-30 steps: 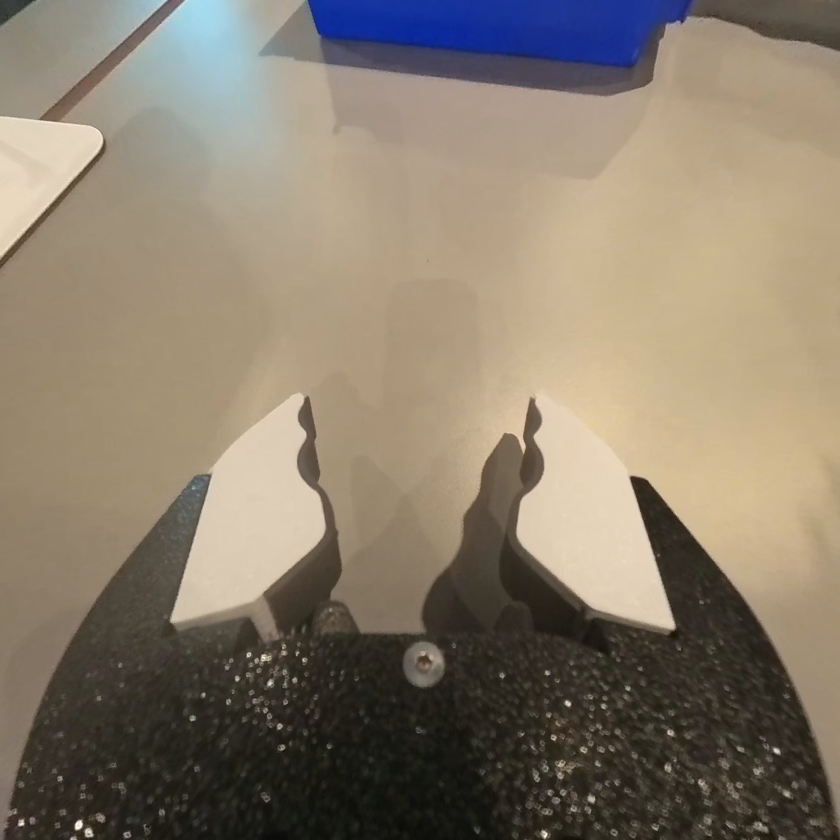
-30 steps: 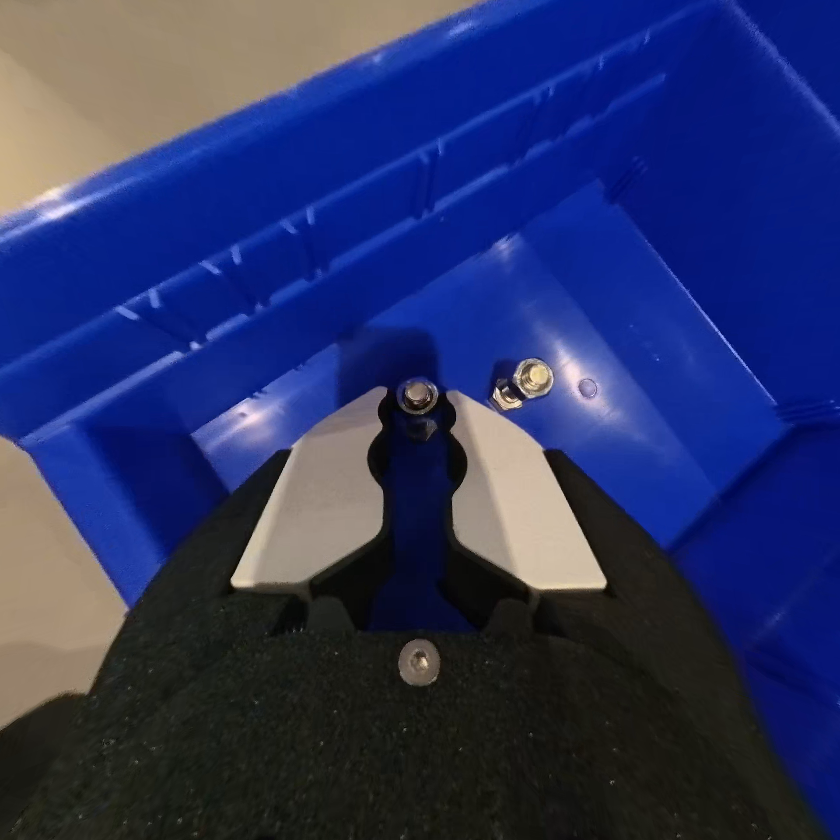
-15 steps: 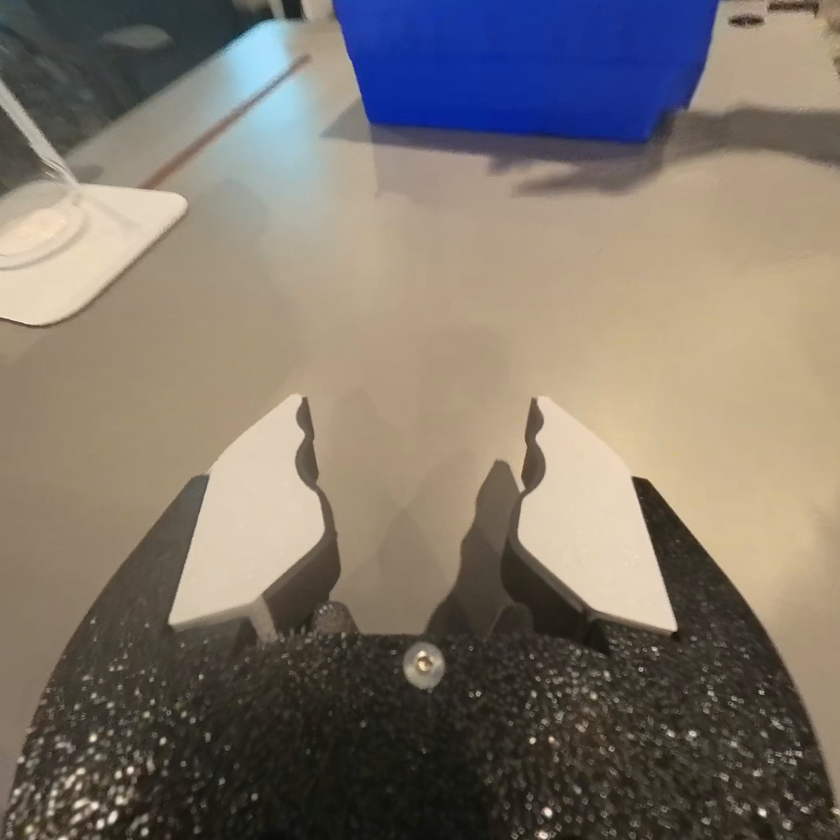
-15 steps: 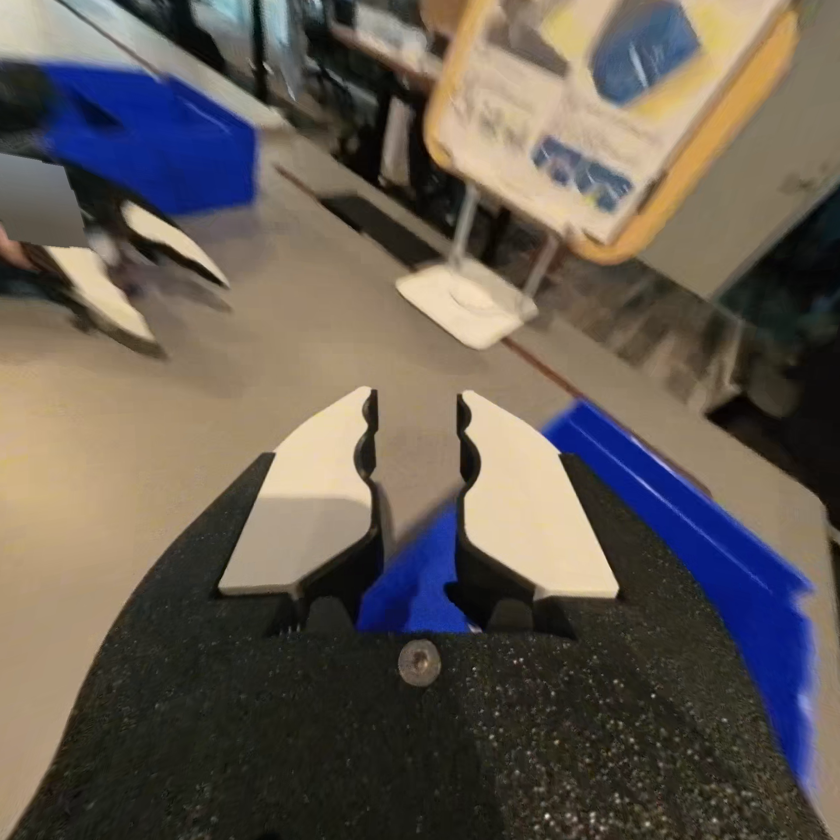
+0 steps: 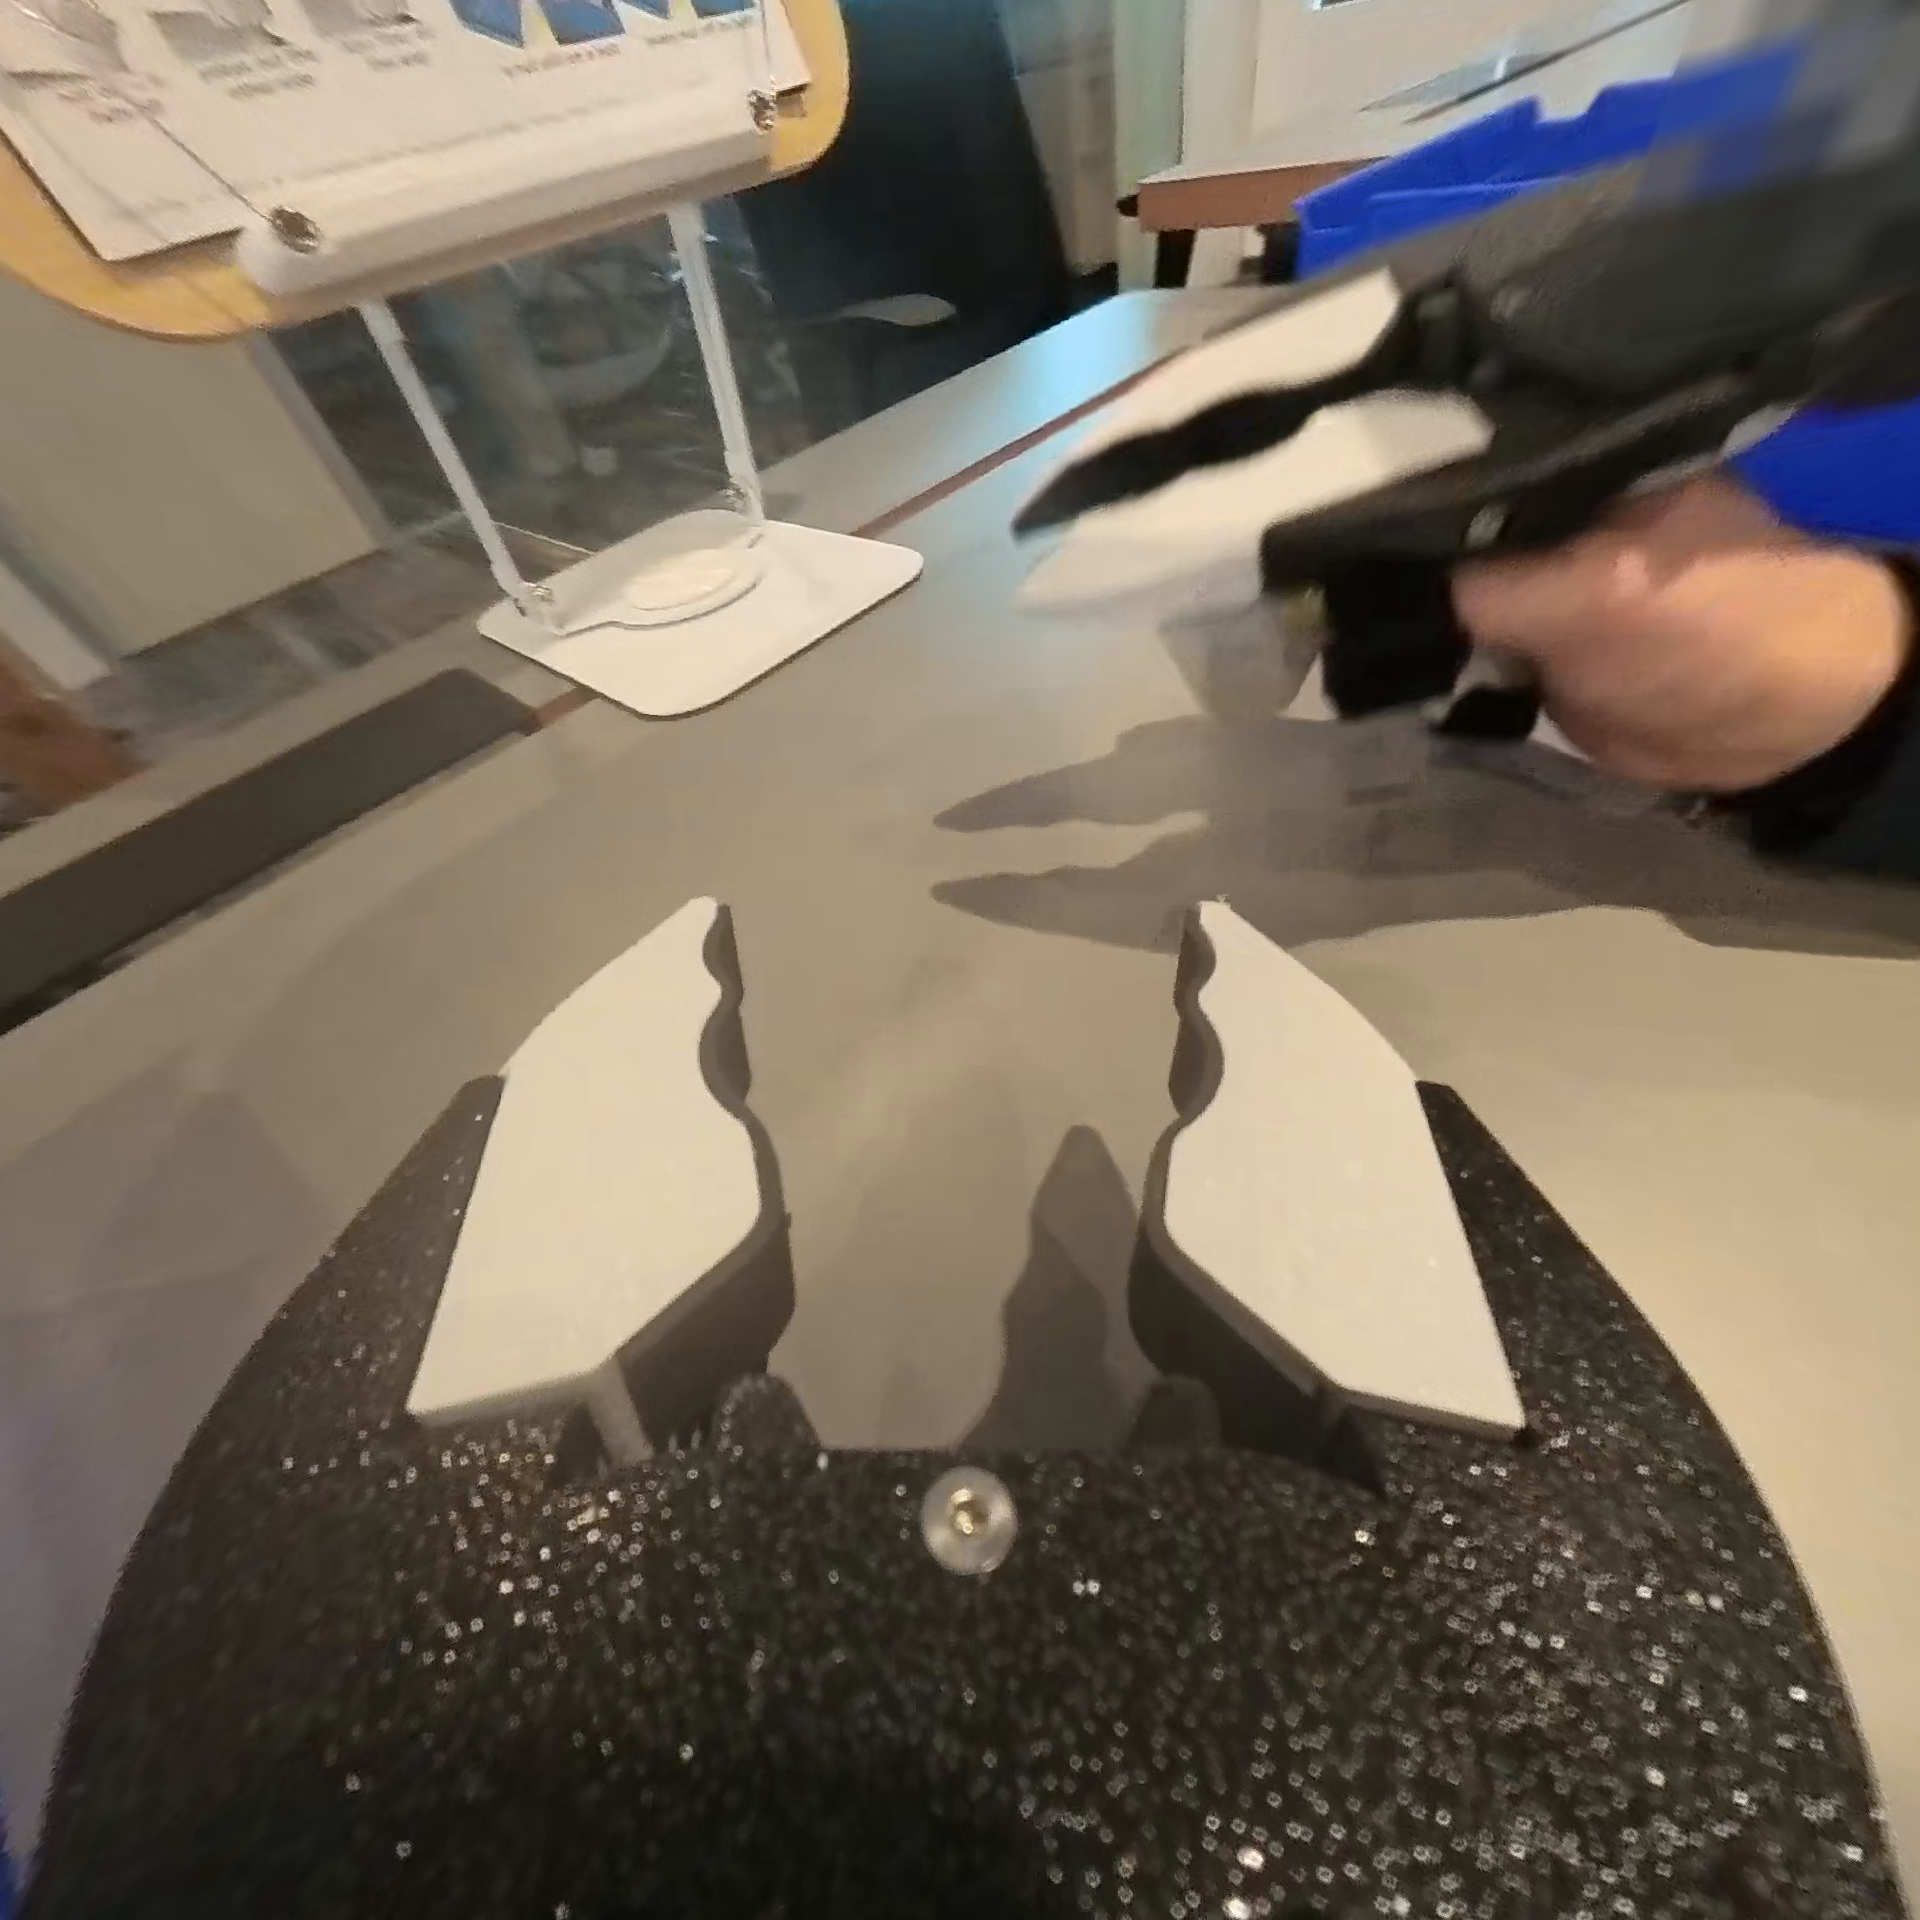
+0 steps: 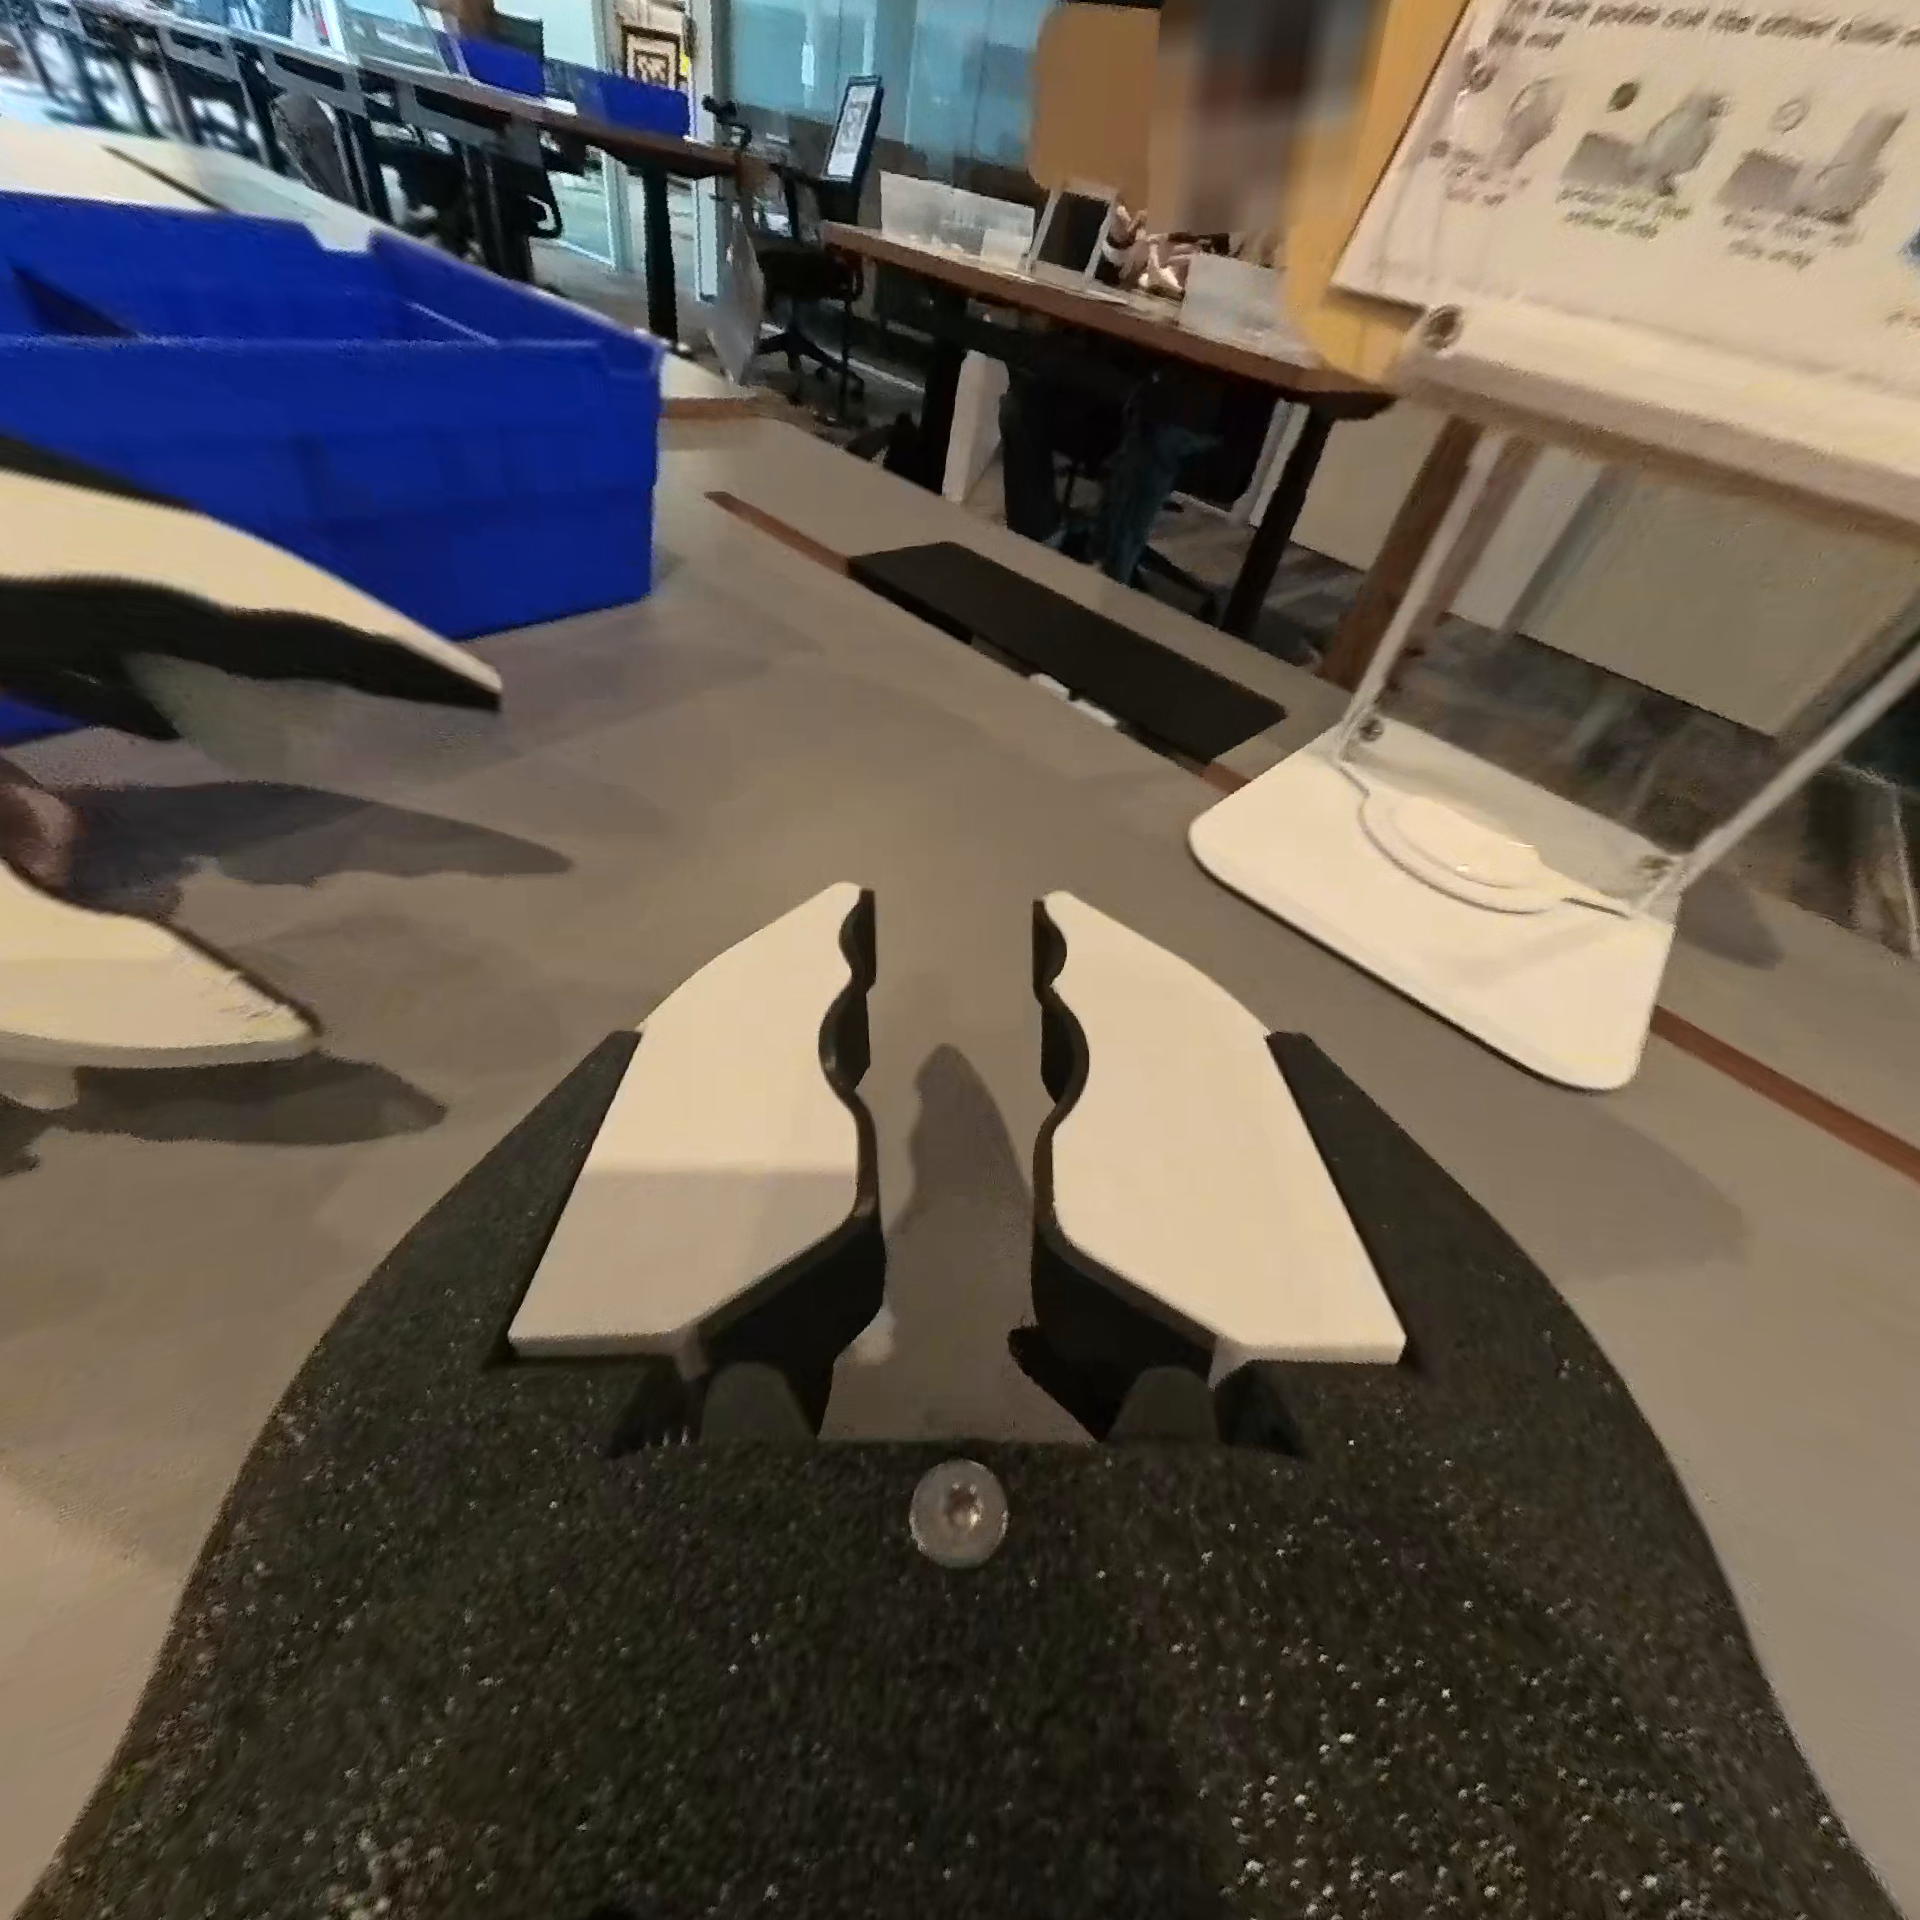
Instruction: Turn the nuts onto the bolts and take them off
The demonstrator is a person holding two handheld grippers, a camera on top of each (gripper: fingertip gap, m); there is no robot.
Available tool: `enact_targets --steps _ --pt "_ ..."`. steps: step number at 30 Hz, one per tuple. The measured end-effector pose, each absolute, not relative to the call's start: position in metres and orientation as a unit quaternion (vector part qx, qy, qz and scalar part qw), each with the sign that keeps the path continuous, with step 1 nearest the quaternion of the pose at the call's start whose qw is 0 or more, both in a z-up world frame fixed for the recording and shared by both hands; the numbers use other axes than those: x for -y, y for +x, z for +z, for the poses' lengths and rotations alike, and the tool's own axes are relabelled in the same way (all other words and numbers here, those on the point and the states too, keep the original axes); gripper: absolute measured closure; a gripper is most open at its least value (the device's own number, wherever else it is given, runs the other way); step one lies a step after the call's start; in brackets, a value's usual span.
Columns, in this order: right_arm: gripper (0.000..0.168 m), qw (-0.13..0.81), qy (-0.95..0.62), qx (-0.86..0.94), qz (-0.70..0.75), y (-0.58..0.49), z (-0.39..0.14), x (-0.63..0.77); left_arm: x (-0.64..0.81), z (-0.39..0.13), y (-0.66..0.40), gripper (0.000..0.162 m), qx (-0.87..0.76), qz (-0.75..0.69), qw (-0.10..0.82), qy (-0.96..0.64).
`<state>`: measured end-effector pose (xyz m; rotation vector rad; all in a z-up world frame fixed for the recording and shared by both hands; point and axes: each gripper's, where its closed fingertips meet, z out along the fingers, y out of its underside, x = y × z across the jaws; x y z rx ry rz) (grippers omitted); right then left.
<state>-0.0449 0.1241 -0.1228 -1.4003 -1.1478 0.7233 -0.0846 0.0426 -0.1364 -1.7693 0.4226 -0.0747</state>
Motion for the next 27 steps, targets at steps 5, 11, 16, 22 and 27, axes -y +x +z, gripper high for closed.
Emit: enact_targets --steps 5,11,16,22,27 --pt "0.146 0.585 -0.522 0.539 0.308 -0.053 -0.120 -0.095 -0.043 -0.130 -0.093 0.086 -0.169 0.009 0.636 -0.753" --pt "0.149 0.563 -0.521 0.565 0.305 -0.059 -0.130 -0.090 -0.037 -0.120 -0.092 0.090 -0.181 0.038 0.654 -0.733" --pt "0.150 0.558 -0.516 0.562 0.328 -0.060 -0.127 -0.086 -0.027 -0.113 -0.097 0.092 -0.167 0.033 0.662 -0.730" --pt "0.151 0.557 -0.505 0.575 0.322 -0.062 -0.128 -0.082 0.000 -0.080 -0.105 0.089 -0.109 0.004 0.685 -0.720" --pt "0.152 0.559 -0.497 0.587 0.311 -0.064 -0.131 -0.080 0.050 -0.041 -0.160 0.093 -0.021 0.048 0.709 -0.704"
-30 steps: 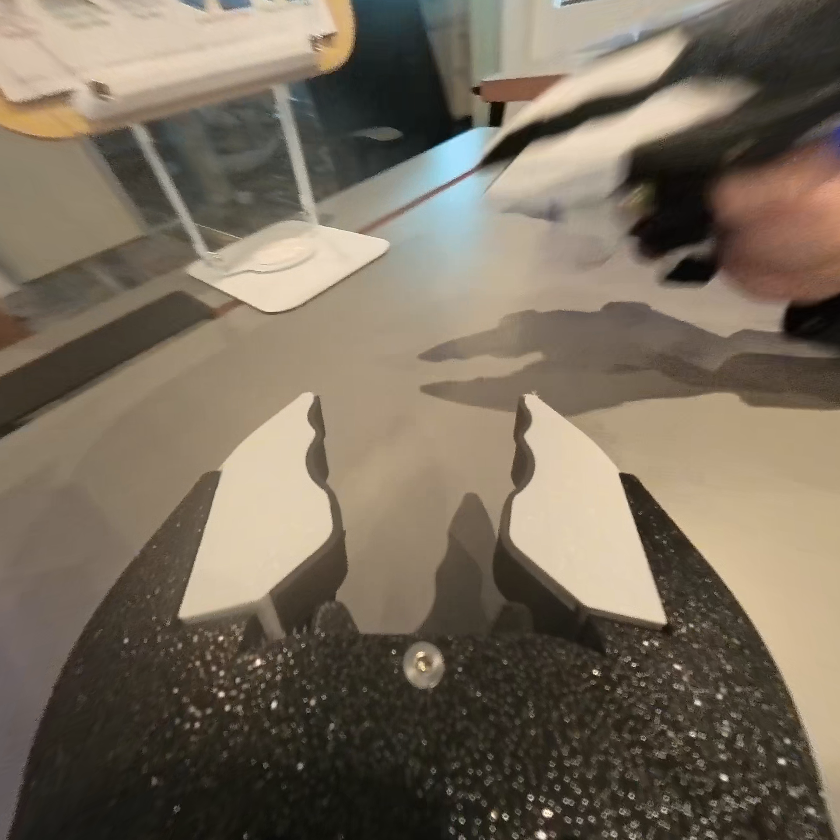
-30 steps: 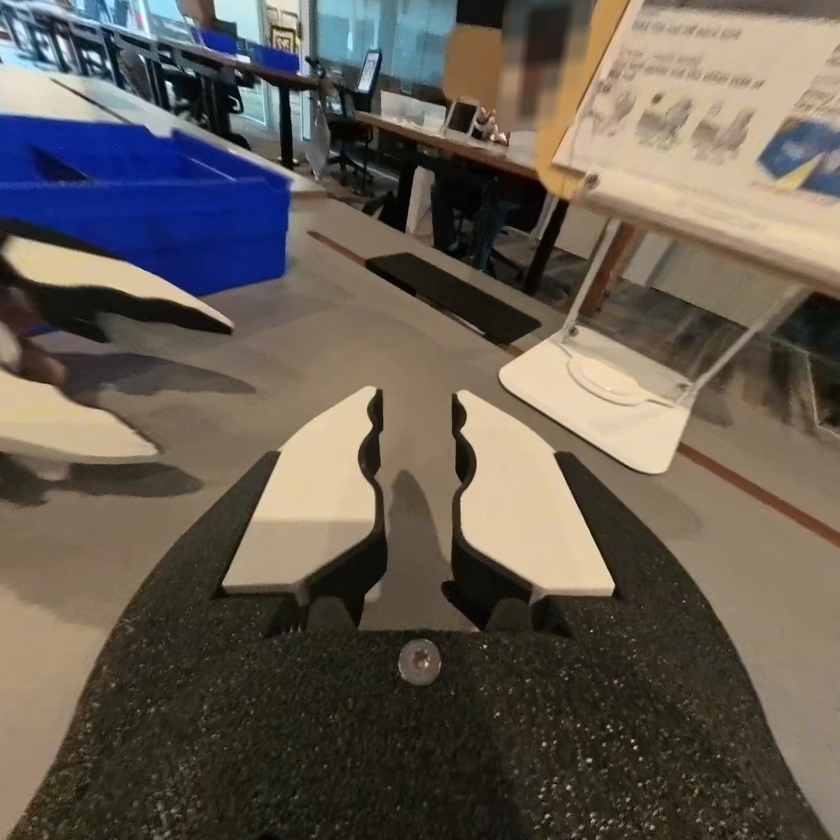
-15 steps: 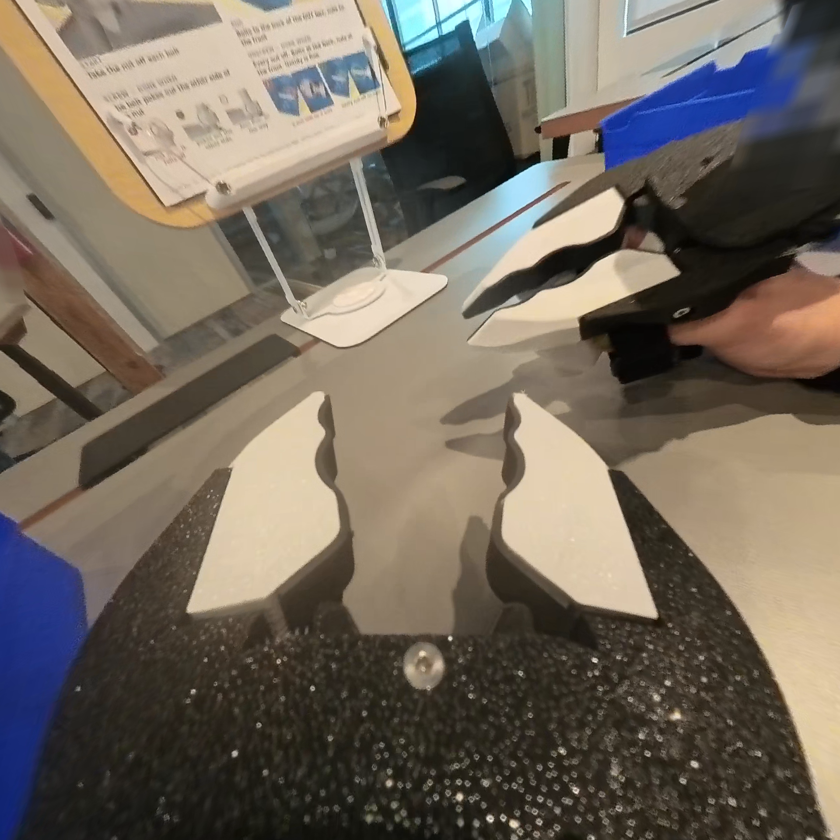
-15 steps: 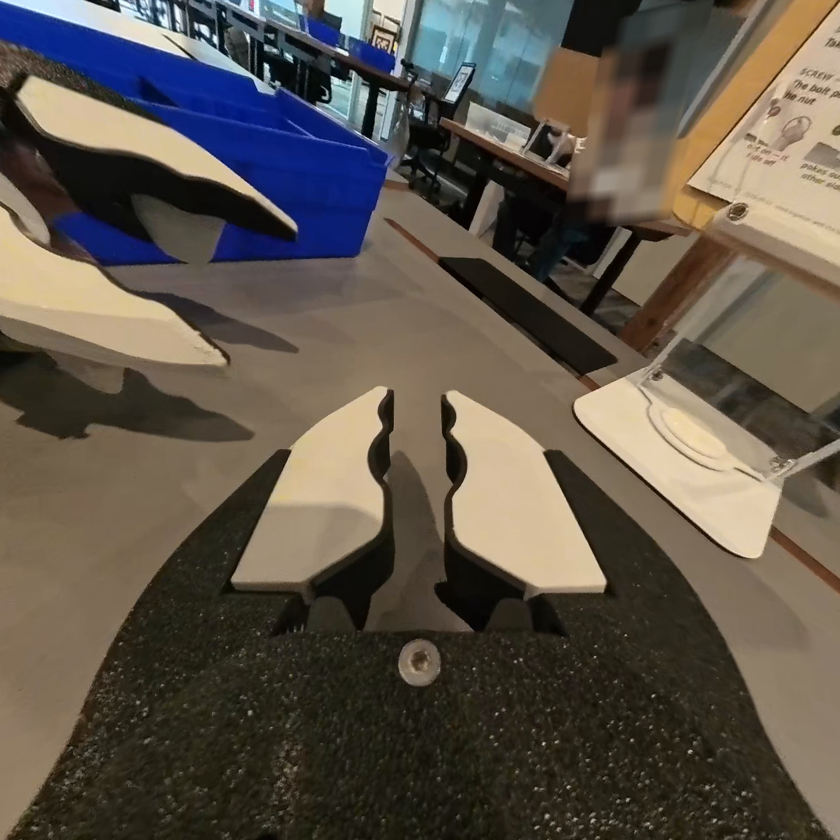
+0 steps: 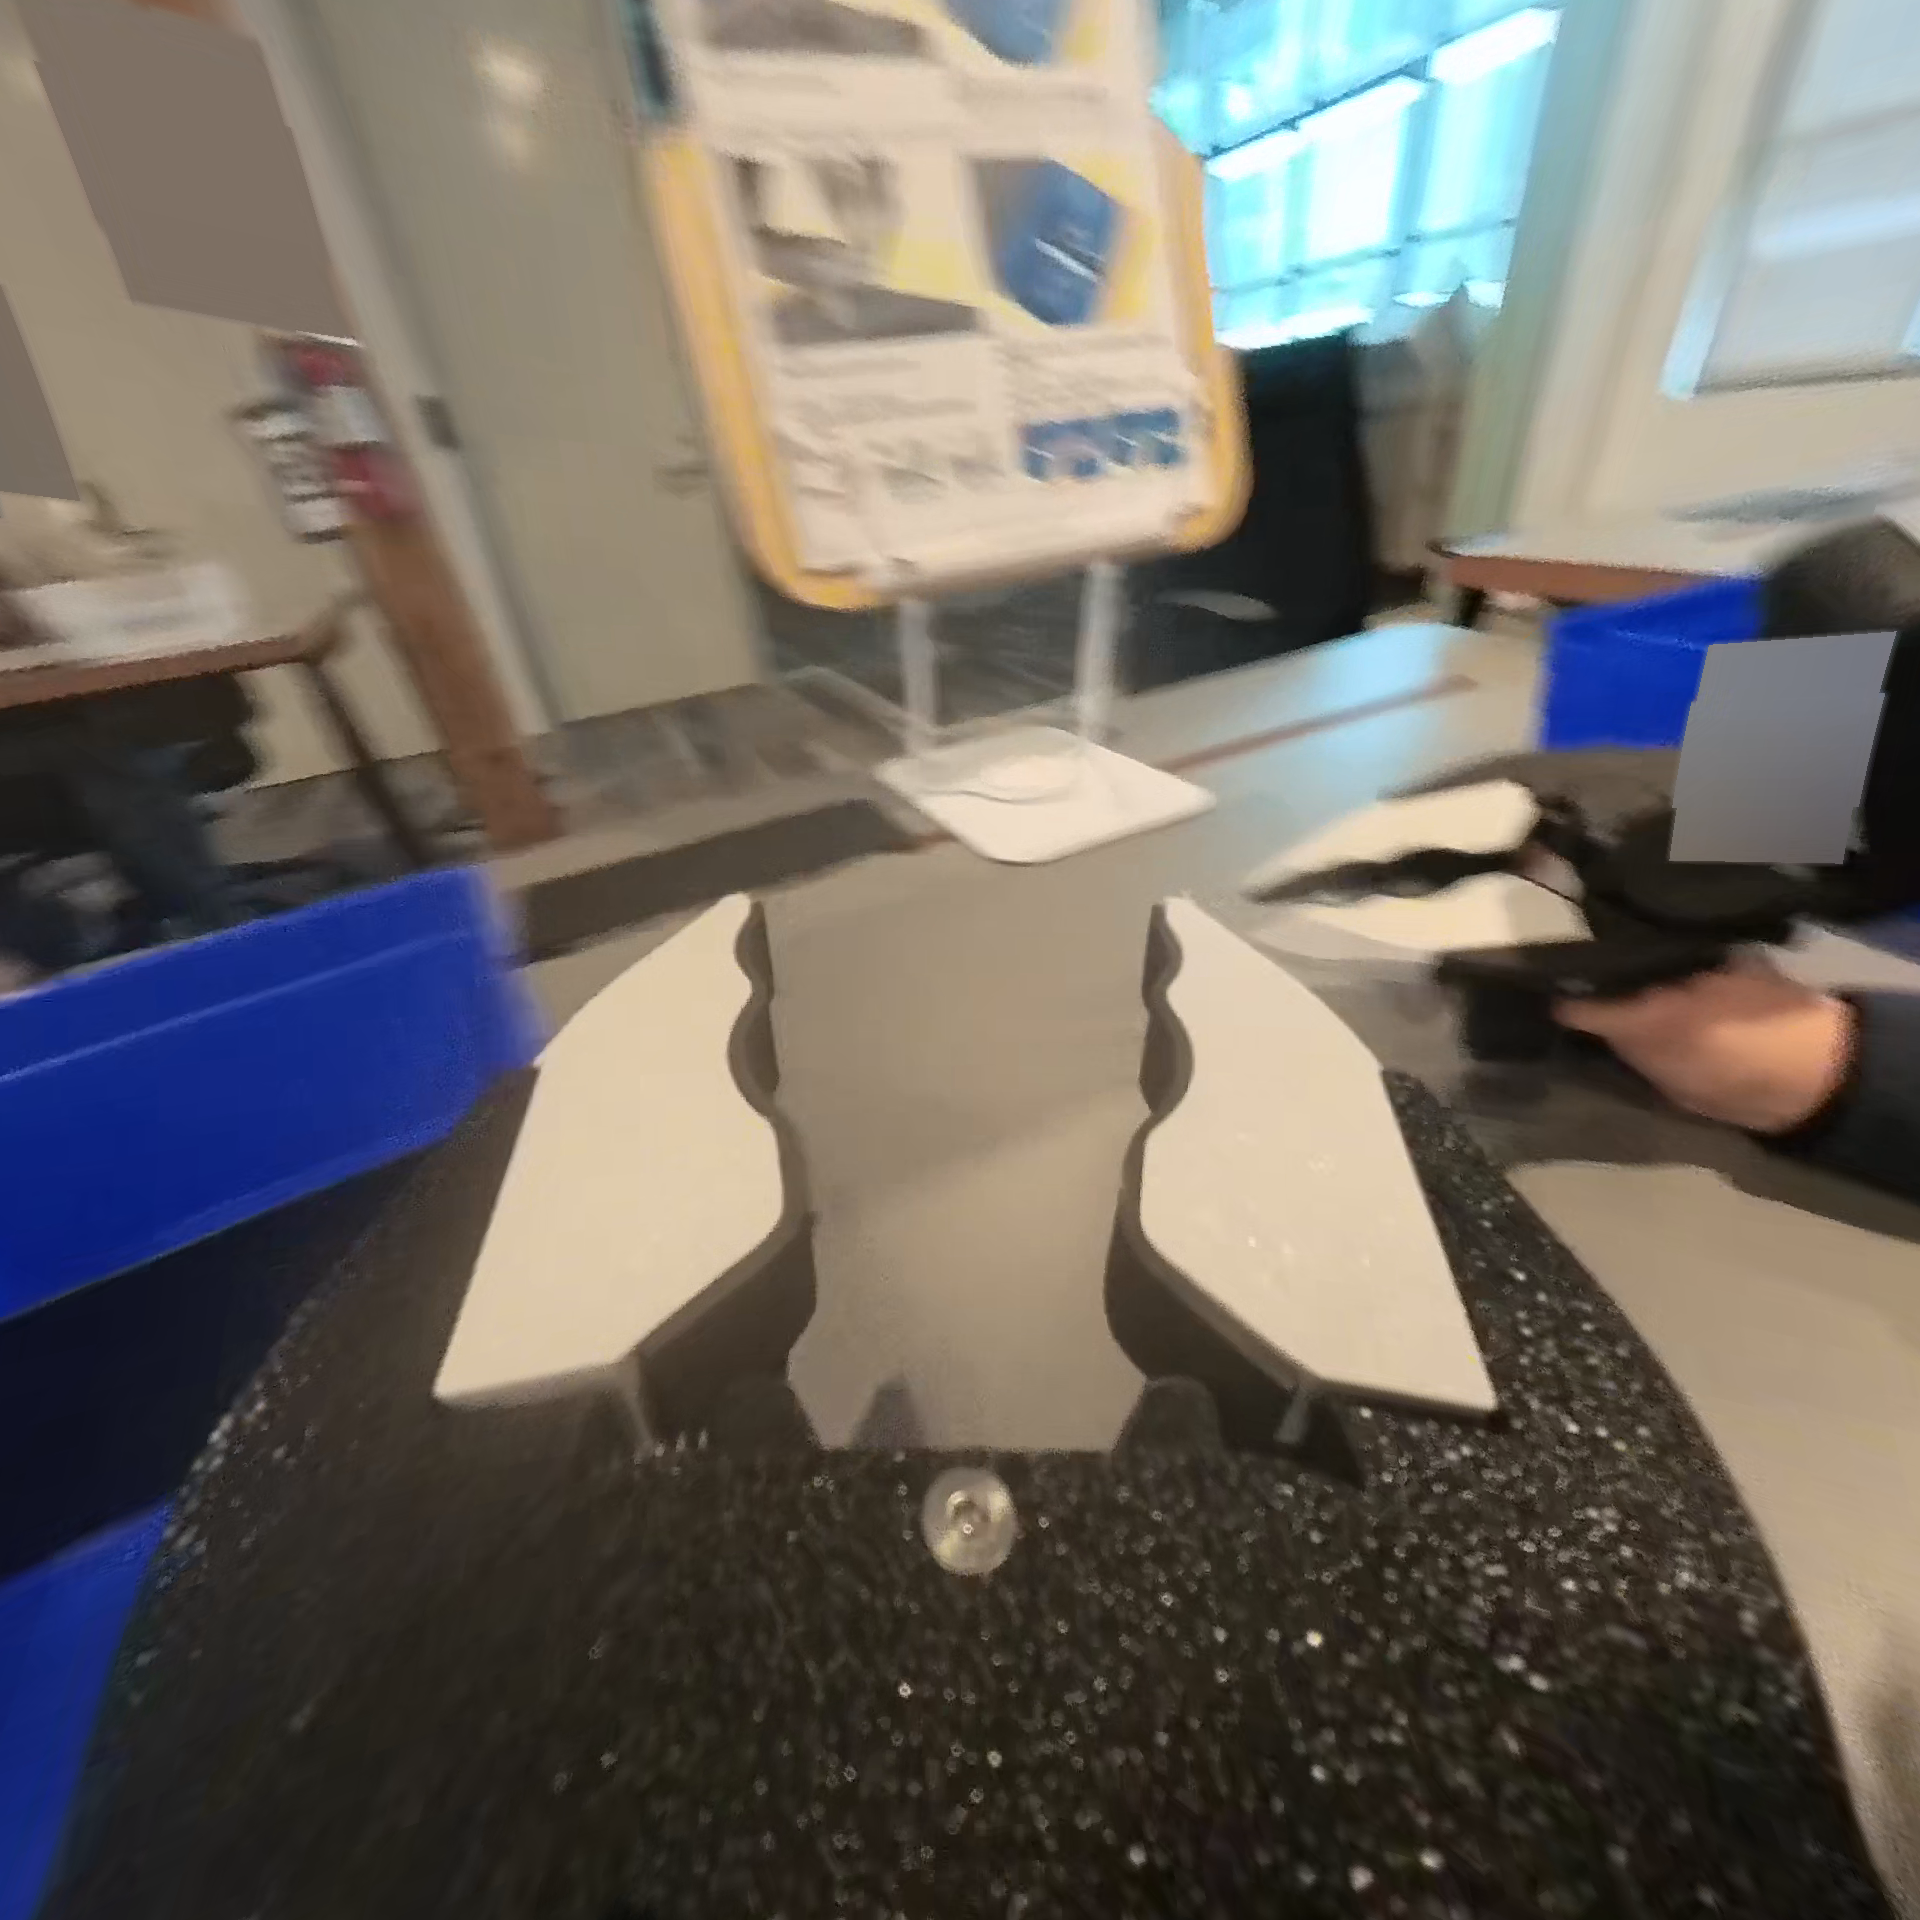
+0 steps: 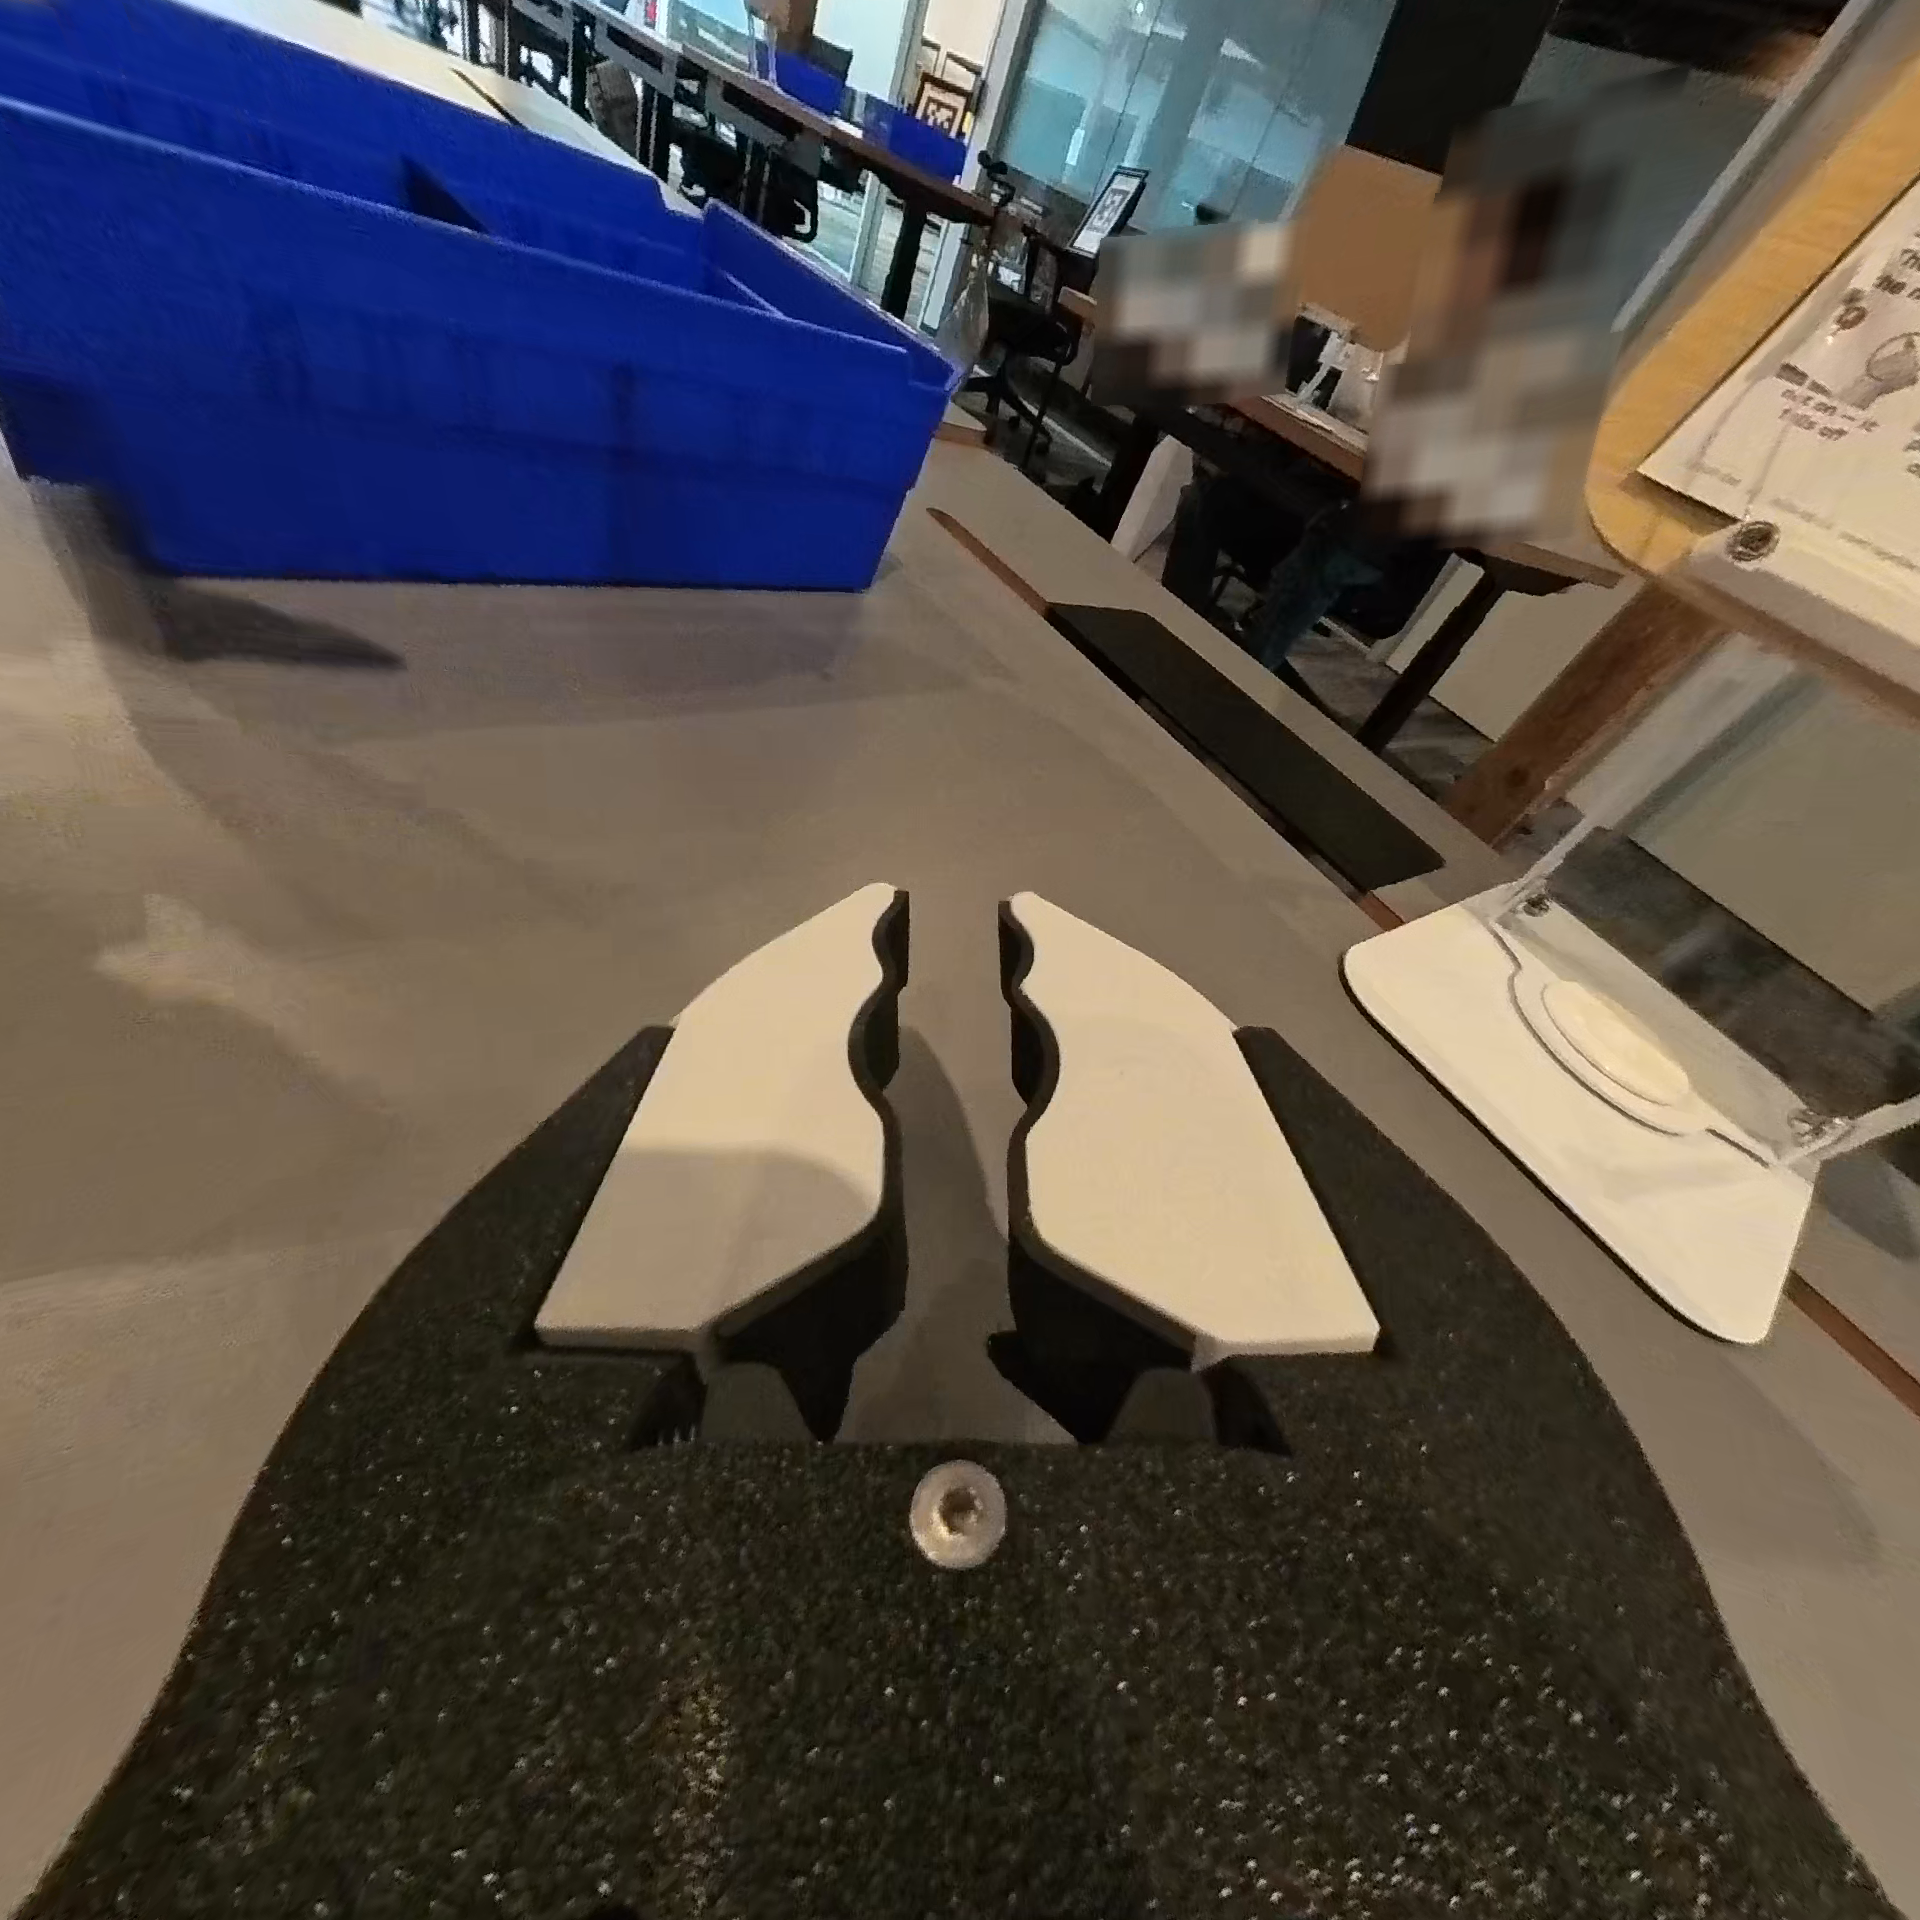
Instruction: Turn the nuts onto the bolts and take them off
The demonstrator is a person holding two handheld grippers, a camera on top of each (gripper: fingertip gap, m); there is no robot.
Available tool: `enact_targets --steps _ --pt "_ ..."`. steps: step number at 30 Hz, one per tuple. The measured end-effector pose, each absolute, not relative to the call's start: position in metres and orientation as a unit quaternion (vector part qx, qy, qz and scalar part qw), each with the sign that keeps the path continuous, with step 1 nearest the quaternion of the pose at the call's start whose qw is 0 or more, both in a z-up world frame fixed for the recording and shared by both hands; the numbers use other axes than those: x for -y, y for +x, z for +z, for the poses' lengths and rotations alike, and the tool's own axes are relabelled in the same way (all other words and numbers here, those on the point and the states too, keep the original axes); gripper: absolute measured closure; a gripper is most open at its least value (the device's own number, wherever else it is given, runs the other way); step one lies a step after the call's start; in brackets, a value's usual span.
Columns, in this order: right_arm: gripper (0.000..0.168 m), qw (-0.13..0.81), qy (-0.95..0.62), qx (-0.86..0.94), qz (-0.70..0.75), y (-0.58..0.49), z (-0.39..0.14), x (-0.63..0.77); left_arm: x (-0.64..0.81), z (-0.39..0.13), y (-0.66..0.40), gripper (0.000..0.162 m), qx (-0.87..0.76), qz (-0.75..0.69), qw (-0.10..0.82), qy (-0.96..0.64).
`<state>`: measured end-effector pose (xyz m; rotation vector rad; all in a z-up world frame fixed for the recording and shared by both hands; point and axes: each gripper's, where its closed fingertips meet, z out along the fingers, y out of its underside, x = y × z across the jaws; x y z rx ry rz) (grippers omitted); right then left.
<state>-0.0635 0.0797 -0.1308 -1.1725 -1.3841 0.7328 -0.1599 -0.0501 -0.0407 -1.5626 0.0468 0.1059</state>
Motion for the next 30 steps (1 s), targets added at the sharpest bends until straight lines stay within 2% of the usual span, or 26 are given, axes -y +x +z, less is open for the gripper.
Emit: enact_targets --steps 7,21,26,30 --pt "0.154 0.560 -0.501 0.574 0.326 -0.061 -0.127 -0.081 0.126 -0.001 -0.274 0.093 0.096 0.152 0.712 -0.678" --pt "0.155 0.557 -0.501 0.586 0.309 -0.063 -0.131 -0.081 0.156 0.008 -0.346 0.094 0.142 0.208 0.688 -0.680" --pt "0.156 0.555 -0.501 0.588 0.308 -0.063 -0.132 -0.081 0.104 -0.004 -0.353 0.105 0.052 0.159 0.619 -0.767" --pt "0.156 0.555 -0.500 0.589 0.307 -0.064 -0.132 -0.080 0.051 -0.037 -0.350 0.117 -0.079 0.111 0.509 -0.850"
